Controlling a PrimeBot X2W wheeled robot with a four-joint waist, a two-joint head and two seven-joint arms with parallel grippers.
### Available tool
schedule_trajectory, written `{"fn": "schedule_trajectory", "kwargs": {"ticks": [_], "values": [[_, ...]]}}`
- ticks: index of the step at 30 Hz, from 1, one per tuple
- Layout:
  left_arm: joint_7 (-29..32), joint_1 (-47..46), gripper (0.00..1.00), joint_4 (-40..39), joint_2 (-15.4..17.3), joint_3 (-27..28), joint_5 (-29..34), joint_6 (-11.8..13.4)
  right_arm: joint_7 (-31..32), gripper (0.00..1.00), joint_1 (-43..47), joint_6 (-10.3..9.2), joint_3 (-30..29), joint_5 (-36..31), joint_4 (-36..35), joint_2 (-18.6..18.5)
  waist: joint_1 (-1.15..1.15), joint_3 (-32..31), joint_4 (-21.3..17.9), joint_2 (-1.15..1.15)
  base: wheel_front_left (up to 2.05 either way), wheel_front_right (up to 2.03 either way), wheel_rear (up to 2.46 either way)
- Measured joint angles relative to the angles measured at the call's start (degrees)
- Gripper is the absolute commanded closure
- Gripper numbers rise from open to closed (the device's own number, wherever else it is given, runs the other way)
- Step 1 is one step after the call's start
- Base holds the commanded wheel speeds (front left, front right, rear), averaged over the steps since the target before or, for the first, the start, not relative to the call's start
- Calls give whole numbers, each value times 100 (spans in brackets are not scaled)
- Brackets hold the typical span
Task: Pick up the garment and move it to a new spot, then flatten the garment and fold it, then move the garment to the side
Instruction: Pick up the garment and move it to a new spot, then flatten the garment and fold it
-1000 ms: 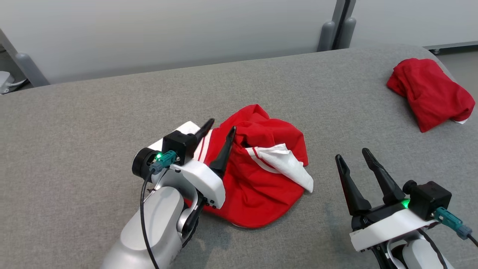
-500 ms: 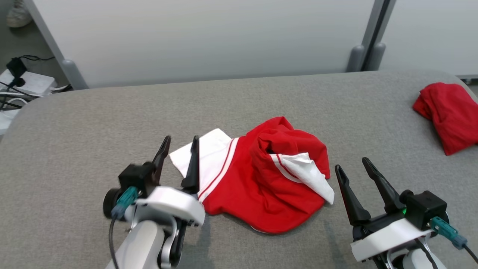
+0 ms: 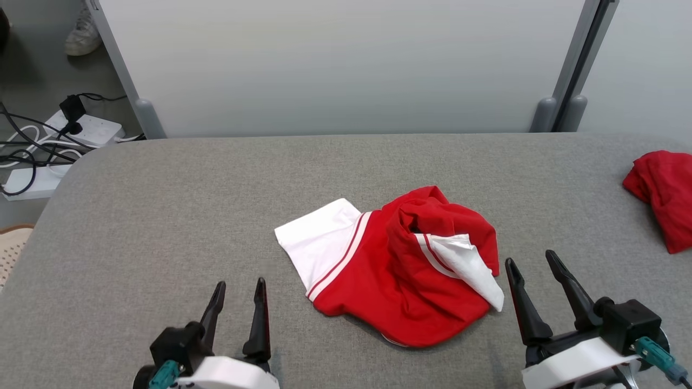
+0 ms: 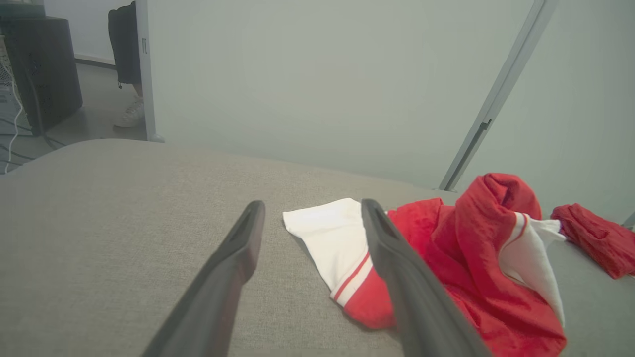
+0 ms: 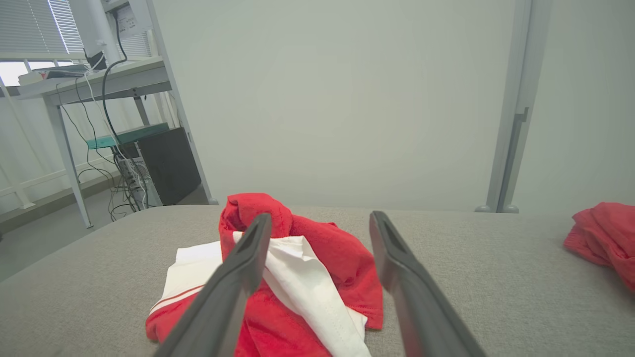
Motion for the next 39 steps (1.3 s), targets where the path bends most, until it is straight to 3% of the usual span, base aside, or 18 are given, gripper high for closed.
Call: {"fn": "schedule_trajectory", "kwargs": {"ticks": [7,28,39], "values": [[1,319,0,51,-26,-73,-4,15,1,0,202,0,-382,-260,0,34,0,-126,47,0,0,0,0],[132,342,0,393,-77,-265,-222,-13,1,0,366,0,-445,-321,-4,142,0,-272,30,0,0,0,0],[802,-430,0,1117,-210,-1093,-944,-369,1,0,355,0,-325,-310,-109,68,0,-28,-197,0,0,0,0]]}}
